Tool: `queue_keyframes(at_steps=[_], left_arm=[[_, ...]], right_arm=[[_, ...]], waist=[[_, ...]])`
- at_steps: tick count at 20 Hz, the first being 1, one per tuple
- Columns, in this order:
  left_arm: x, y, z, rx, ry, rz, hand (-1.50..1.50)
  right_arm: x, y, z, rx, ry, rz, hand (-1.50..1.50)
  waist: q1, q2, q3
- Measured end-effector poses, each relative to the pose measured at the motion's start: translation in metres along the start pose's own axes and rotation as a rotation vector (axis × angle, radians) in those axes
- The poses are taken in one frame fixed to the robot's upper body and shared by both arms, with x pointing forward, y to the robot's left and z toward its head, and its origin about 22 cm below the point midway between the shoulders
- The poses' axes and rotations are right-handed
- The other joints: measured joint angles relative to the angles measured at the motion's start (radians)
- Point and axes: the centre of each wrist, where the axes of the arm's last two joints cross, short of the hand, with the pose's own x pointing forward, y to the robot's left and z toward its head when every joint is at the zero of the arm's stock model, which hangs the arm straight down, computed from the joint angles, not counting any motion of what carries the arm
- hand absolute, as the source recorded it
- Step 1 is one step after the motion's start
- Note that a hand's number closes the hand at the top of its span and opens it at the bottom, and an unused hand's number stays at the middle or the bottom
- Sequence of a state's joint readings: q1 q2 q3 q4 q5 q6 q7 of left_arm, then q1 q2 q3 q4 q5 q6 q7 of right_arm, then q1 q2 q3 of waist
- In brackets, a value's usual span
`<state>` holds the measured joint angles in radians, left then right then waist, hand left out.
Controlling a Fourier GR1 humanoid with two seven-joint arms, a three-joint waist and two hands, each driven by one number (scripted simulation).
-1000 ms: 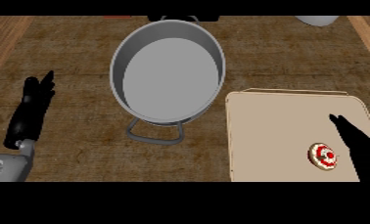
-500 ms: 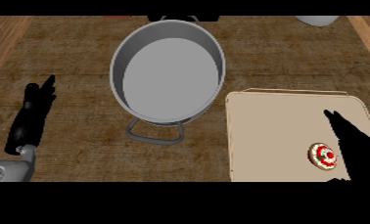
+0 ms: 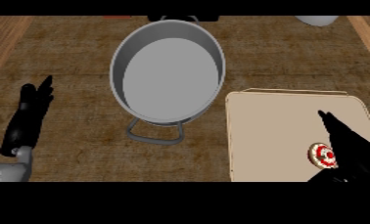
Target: Pick the cupcake from the tray and place it in the pot
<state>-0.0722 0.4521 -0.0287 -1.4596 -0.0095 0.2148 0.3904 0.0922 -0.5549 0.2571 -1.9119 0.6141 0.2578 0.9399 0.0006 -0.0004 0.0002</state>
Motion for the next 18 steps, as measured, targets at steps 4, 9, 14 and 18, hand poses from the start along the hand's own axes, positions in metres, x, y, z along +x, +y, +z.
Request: queue_keyframes(at_steps=[4, 9, 14, 18], left_arm=[[-0.005, 0.0, -0.002, 0.0, 0.005, 0.002, 0.0], [-0.007, 0.002, -0.002, 0.001, 0.0, 0.006, 0.0], [-0.007, 0.0, -0.006, 0.005, 0.0, 0.007, 0.0], [-0.005, -0.001, -0.005, 0.003, 0.003, 0.006, 0.0]], right_arm=[[-0.007, 0.009, -0.005, 0.016, 0.009, -0.008, -1.5], [-0.012, 0.015, -0.016, 0.026, 0.013, -0.022, -1.5], [-0.015, 0.023, -0.02, 0.04, 0.015, -0.028, 1.5], [-0.017, 0.025, -0.026, 0.034, -0.02, -0.037, 1.5]], waist=[[-0.002, 0.0, 0.0], [-0.001, -0.001, -0.002], [-0.002, 0.0, -0.001], [-0.002, -0.002, -0.003]])
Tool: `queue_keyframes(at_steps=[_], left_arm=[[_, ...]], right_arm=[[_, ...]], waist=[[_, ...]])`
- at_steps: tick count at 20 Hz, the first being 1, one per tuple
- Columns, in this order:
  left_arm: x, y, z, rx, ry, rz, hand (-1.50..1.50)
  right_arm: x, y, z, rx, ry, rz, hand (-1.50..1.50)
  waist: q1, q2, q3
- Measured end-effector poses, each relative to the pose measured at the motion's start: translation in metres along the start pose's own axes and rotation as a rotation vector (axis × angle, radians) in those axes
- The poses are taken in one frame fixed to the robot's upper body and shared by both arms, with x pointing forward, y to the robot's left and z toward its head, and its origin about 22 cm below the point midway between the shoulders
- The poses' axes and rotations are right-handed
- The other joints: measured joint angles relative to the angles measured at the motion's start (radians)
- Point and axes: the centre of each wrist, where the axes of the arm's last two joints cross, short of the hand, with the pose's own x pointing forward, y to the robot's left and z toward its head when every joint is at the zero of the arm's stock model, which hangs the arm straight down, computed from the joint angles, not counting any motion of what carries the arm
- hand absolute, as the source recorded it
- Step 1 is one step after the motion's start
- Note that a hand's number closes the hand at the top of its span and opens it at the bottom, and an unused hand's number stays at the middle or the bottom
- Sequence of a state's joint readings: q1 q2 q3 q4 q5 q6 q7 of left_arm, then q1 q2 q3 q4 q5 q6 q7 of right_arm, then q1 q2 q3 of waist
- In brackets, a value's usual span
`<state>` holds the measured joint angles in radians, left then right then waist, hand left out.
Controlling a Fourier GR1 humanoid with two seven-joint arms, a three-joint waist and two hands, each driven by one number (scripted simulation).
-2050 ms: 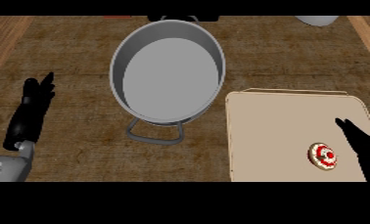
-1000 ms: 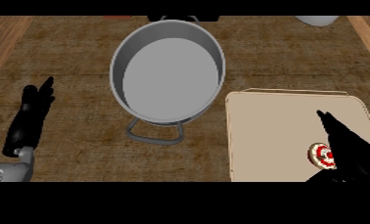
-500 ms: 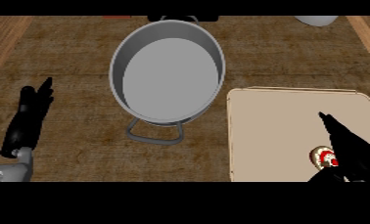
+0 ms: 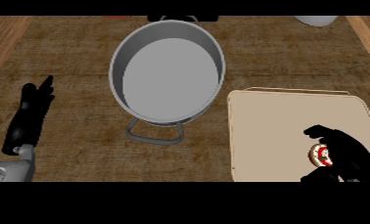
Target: Pick the cupcake from the tray and place it in the pot
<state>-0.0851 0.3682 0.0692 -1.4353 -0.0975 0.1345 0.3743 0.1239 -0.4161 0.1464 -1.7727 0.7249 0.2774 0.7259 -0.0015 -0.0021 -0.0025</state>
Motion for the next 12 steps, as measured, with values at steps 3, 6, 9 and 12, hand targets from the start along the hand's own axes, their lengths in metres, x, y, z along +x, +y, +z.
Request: queue_keyframes(at_steps=[3, 6, 9, 12], left_arm=[[0.005, 0.006, 0.0, -0.003, 0.001, -0.006, 0.0], [0.004, 0.005, -0.001, -0.001, 0.001, -0.01, 0.0], [0.007, -0.002, 0.001, 0.002, 0.0, -0.001, 0.0], [0.003, -0.007, -0.002, 0.002, 0.0, -0.004, 0.0]], right_arm=[[-0.006, -0.002, -0.005, -0.042, -0.034, 0.027, 1.5], [0.0, -0.001, -0.006, -0.093, -0.057, 0.066, 1.5], [0.0, -0.008, -0.005, -0.141, -0.077, 0.097, 1.5], [0.003, -0.01, -0.001, -0.192, -0.085, 0.111, 1.5]], waist=[[0.0, 0.0, 0.0], [0.0, -0.001, -0.002], [0.0, -0.001, -0.001], [-0.001, 0.001, 0.001]])
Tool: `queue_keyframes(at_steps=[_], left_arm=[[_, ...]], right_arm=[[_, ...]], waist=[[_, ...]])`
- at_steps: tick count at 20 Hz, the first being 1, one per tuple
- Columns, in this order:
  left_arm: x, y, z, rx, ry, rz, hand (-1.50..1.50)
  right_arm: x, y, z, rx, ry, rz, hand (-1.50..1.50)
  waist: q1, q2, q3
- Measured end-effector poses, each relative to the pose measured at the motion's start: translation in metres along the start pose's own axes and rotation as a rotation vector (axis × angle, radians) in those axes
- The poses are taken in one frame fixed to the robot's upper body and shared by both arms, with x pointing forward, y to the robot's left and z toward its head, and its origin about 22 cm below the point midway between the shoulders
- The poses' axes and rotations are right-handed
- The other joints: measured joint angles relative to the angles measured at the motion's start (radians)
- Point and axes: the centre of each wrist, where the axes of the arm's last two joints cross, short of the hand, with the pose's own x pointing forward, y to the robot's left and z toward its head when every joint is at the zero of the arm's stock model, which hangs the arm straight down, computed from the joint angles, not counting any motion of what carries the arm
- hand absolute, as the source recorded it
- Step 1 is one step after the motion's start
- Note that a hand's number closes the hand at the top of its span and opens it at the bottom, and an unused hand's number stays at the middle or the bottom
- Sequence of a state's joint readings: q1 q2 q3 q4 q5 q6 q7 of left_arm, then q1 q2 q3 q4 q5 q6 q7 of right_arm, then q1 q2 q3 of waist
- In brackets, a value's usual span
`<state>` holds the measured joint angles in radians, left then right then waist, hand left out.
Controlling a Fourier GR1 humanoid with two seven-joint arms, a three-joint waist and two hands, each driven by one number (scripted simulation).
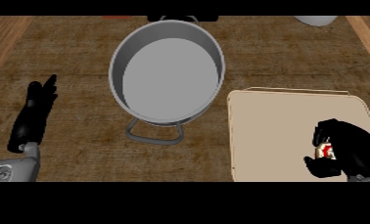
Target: Pick the cupcake from the tray and place it in the pot
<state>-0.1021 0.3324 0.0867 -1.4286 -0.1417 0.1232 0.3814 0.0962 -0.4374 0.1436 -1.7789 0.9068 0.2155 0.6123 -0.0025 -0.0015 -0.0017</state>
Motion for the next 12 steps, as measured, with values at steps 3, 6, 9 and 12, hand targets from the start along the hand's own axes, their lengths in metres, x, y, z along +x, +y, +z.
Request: queue_keyframes(at_steps=[3, 6, 9, 12], left_arm=[[0.0, 0.011, 0.001, 0.001, -0.001, -0.001, 0.0], [0.004, 0.015, 0.002, -0.006, -0.002, -0.004, 0.0], [0.004, 0.011, 0.002, -0.015, -0.005, -0.001, 0.0], [0.003, 0.01, 0.006, -0.016, -0.006, 0.001, 0.0]], right_arm=[[0.002, -0.006, 0.009, -0.06, -0.009, 0.014, 1.5], [0.008, -0.018, -0.005, -0.071, -0.091, 0.037, 1.5], [0.015, -0.036, -0.02, -0.07, -0.21, 0.063, 1.5], [0.014, -0.047, -0.031, -0.129, -0.276, 0.073, 1.5]], waist=[[0.0, 0.0, 0.001], [0.006, 0.001, 0.001], [0.013, 0.003, 0.002], [0.011, 0.002, 0.002]])
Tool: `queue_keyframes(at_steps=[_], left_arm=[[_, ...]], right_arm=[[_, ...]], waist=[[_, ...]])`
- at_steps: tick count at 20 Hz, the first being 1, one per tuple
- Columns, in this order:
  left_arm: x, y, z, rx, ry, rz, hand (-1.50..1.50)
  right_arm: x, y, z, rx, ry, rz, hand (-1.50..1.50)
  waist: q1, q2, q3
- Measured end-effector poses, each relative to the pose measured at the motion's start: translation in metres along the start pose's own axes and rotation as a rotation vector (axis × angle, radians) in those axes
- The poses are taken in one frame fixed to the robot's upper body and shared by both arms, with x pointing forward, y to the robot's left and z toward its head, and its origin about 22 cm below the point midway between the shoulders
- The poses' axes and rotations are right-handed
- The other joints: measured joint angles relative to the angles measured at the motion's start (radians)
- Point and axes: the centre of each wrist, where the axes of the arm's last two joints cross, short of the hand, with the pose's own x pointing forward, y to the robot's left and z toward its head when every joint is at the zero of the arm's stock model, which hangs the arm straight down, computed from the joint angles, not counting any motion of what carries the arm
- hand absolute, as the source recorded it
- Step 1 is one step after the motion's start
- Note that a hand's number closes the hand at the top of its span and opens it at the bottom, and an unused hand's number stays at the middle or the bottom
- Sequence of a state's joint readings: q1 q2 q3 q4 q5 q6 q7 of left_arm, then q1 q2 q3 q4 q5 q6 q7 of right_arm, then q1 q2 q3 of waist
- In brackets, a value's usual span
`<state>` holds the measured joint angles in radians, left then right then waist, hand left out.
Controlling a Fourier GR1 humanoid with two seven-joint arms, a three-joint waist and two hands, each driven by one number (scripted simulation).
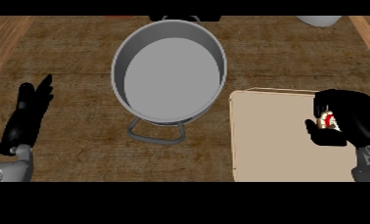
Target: Pick the cupcake from the tray and place it in the pot
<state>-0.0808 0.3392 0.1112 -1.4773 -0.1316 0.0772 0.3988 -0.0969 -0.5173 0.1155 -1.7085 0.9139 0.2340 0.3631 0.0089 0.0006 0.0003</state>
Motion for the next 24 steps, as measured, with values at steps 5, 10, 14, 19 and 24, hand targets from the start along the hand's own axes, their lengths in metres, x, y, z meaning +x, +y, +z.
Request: queue_keyframes(at_steps=[5, 10, 14, 19, 24], left_arm=[[0.0, 0.006, 0.002, 0.018, 0.006, -0.001, 0.0], [-0.002, 0.003, -0.001, 0.014, 0.01, 0.004, 0.0], [-0.005, 0.002, 0.001, 0.01, 0.011, -0.001, 0.0], [-0.005, -0.008, -0.003, 0.011, 0.002, -0.002, 0.0], [-0.003, -0.01, -0.006, 0.007, 0.001, -0.003, 0.0]], right_arm=[[0.011, -0.042, 0.004, -0.187, -0.108, -0.107, 1.5], [0.031, -0.087, 0.015, -0.398, -0.262, -0.276, 1.5], [0.051, -0.125, 0.034, -0.518, -0.354, -0.357, 1.5], [0.082, -0.17, 0.049, -0.561, -0.423, -0.388, 1.5], [0.128, -0.196, 0.051, -0.491, -0.465, -0.396, 1.5]], waist=[[-0.009, -0.003, 0.0], [-0.012, -0.004, 0.0], [-0.01, -0.005, -0.001], [-0.006, -0.003, -0.002], [0.0, -0.003, -0.002]])
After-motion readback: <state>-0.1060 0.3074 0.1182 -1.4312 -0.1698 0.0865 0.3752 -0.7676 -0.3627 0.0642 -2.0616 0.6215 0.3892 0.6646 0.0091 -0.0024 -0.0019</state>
